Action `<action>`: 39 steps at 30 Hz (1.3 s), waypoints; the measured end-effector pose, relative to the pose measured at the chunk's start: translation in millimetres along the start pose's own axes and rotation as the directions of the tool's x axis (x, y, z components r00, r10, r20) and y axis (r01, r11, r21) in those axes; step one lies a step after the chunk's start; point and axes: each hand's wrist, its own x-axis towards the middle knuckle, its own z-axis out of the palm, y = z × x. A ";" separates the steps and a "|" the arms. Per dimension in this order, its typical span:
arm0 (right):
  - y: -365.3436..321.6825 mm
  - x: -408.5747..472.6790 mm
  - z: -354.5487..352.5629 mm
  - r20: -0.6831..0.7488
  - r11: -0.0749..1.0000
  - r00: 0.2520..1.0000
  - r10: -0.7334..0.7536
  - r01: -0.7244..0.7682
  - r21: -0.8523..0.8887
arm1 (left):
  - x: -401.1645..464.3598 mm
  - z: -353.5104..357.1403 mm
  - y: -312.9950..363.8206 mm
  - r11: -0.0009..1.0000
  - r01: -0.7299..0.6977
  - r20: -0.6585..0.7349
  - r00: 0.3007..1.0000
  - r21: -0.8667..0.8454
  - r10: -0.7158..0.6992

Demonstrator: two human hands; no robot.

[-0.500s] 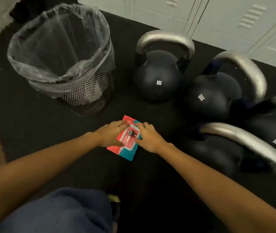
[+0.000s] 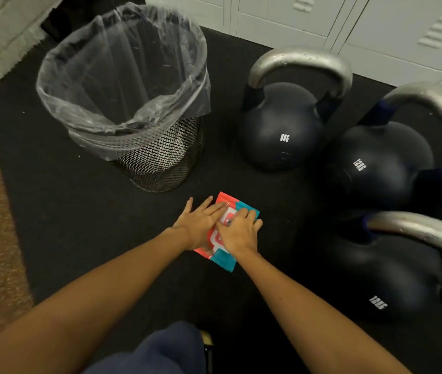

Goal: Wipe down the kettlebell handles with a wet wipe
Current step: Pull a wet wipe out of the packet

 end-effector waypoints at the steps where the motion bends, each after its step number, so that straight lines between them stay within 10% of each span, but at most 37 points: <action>1: -0.4 0.8 0.2 -0.001 1.000 1.000 0.011 -0.011 0.008 | 1.7 -1.2 -0.2 1.000 0.005 0.010 1.000 0.000 -0.005; 14: 27.2 -2.5 -30.8 -0.001 0.937 0.996 -0.091 0.086 0.337 | 9.1 -3.0 -4.0 1.000 0.008 0.069 0.998 -0.013 -0.007; 21: 54.7 -10.0 -44.8 -0.032 0.850 0.916 -0.400 0.357 -0.388 | 4.2 -4.6 -5.4 0.993 -0.054 0.024 0.998 -0.104 0.057; 32: 40.8 3.4 -35.0 0.268 0.770 0.849 -0.455 0.526 -0.361 | 5.7 -6.1 -2.8 0.997 -0.077 -0.023 0.997 -0.005 0.077; 39: 49.3 14.5 -44.5 0.446 0.466 0.725 -0.525 0.683 -0.562 | 6.6 -2.0 -5.8 0.997 -0.069 -0.027 0.997 -0.026 0.068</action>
